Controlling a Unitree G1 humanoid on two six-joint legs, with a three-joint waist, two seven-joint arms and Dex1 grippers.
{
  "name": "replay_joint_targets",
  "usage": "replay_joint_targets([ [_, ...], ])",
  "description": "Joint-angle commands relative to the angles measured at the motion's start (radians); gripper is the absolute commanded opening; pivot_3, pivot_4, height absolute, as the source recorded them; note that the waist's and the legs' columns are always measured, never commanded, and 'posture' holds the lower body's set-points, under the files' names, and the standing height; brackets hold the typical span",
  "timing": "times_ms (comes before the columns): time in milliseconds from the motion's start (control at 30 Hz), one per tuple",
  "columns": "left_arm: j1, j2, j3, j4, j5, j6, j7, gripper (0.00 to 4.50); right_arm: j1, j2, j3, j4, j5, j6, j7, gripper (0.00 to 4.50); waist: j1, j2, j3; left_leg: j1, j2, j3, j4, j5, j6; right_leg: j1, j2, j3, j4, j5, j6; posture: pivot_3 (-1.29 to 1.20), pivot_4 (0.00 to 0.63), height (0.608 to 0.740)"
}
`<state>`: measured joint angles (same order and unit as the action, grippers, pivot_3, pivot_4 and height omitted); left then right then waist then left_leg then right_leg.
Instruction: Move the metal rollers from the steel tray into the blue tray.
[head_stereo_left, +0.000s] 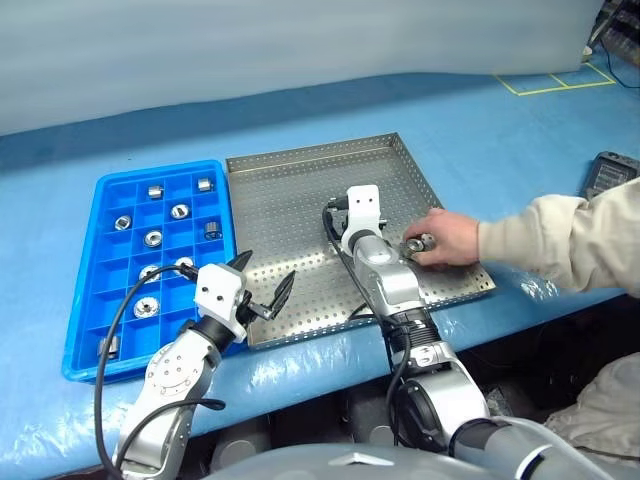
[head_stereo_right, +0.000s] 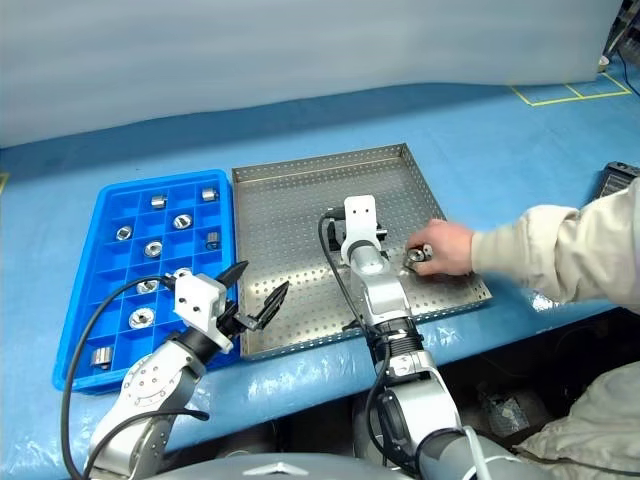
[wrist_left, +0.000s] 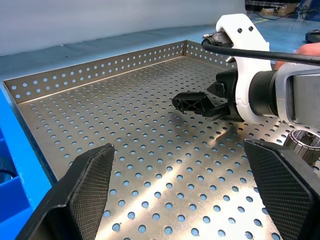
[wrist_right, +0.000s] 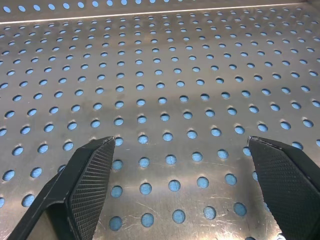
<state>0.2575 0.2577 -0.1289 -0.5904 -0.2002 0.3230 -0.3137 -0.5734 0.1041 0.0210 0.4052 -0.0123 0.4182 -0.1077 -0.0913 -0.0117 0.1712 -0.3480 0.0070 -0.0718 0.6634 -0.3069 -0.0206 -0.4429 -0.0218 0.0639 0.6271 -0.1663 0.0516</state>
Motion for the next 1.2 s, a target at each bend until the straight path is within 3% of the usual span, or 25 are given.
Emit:
replay_joint_targets([
  [33,-0.001,-0.004,-0.011,-0.052,-0.001,-0.005,0.003,4.50,-0.014,0.002,0.007,-0.023,-0.007,-0.010,0.000,4.48,0.000,0.000,0.000,0.000,0.000,0.000,0.000,0.000,0.000,0.000,0.000,0.000,0.000,0.000,0.000,-0.01,0.150,0.740],
  [233,0.001,-0.004,-0.013,-0.054,-0.002,-0.006,0.008,4.50,0.007,0.006,0.004,-0.099,-0.020,0.026,-0.032,4.48,0.001,0.000,0.000,0.000,0.000,0.000,0.000,0.000,0.000,0.000,0.000,0.000,0.000,0.000,0.000,-0.01,0.150,0.740],
  [567,0.004,-0.005,-0.022,-0.051,-0.013,0.000,0.004,4.50,0.064,-0.026,0.036,-0.502,-0.048,0.220,-0.005,4.48,0.006,0.000,0.000,0.000,0.000,0.000,0.000,0.000,0.000,0.000,0.000,0.000,0.000,0.000,0.000,-0.05,0.150,0.740],
  [767,0.001,-0.007,-0.031,-0.043,-0.016,-0.001,0.002,4.50,0.112,-0.147,0.006,-0.679,-0.023,0.404,0.089,4.48,0.006,0.000,0.000,0.000,0.000,0.000,0.001,0.000,0.000,0.000,0.000,0.000,0.000,-0.001,0.001,-0.07,0.150,0.740],
  [1000,-0.001,-0.009,-0.036,-0.033,-0.021,-0.002,-0.001,4.50,0.211,-0.292,-0.068,-0.804,0.107,0.470,0.283,4.48,-0.003,0.000,0.000,0.000,0.000,0.001,0.000,0.000,0.000,0.000,0.000,0.001,-0.001,-0.004,0.002,-0.08,0.150,0.740],
  [1200,-0.003,-0.009,-0.039,-0.025,-0.024,-0.005,-0.004,4.50,0.265,-0.366,-0.082,-0.843,0.131,0.581,0.312,4.48,-0.012,0.000,0.000,0.000,0.000,0.005,0.001,0.000,0.001,0.001,0.001,0.005,0.000,-0.005,0.002,-0.09,0.150,0.740],
])
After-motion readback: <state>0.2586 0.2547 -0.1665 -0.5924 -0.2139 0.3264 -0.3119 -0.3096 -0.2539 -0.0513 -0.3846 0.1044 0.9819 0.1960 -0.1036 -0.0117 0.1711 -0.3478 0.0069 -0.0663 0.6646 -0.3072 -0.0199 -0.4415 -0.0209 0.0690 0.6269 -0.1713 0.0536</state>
